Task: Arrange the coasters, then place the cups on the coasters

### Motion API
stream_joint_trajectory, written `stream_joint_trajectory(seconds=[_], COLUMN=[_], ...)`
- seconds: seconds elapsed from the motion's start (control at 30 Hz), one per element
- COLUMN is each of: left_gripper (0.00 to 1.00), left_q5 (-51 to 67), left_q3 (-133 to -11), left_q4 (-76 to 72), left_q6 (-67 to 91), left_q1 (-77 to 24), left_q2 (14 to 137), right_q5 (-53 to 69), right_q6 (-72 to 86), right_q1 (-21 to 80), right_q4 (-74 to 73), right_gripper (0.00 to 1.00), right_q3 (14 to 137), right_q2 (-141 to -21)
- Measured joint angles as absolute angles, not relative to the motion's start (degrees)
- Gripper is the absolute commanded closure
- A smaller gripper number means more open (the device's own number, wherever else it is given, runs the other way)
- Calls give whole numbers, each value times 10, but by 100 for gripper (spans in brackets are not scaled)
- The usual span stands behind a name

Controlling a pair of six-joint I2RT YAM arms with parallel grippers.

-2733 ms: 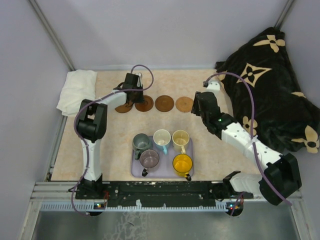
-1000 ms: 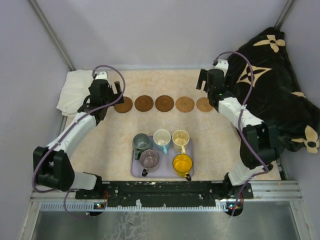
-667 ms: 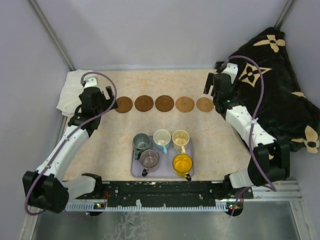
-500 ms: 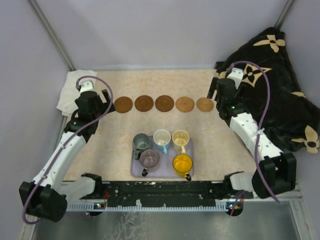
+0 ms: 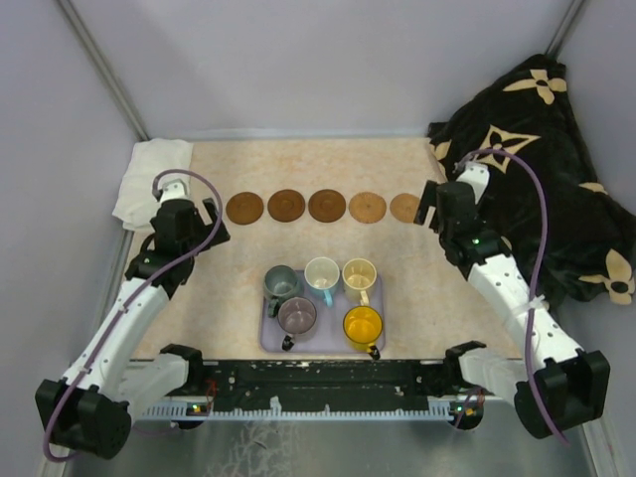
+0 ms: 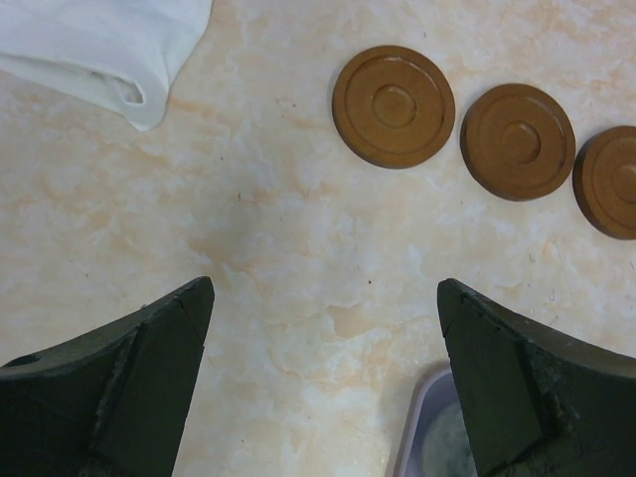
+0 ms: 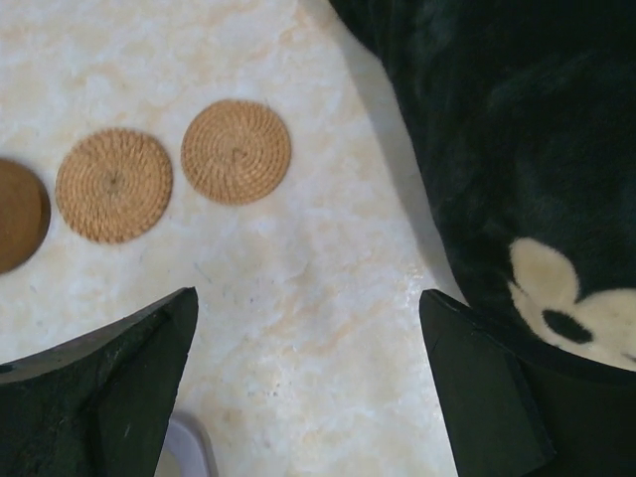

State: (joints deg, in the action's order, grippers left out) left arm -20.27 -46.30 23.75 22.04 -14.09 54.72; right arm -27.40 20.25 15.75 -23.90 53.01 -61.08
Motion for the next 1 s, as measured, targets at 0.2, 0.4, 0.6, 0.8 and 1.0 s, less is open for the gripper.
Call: stream_joint_trajectory(seconds=[0.2,0.4,0.6,0.8,1.0], left_gripper=[0,0,0,1,1], left_q5=[-165,-138,-130,-130,-128], left_q3=[-443,-420,-410,-409,-409], left_q4=[246,248,250,250,248], left_q6=[215,219,221,227,230], left_q1=[-141,-141,-141,-141,-141], left_q2=[529,519,521,527,547], right_q5=[-286,-282,-269,-252,-241], right_q6=[229,287,333,381,408], right_q1=[266,342,417,491,526], right_q4=[-306,-371,-424,-452,-447], right_gripper=[13,19,19,19,20], right_q3=[510,479,475,475,475], right_q2=[-589,-542,-532,-539,-571])
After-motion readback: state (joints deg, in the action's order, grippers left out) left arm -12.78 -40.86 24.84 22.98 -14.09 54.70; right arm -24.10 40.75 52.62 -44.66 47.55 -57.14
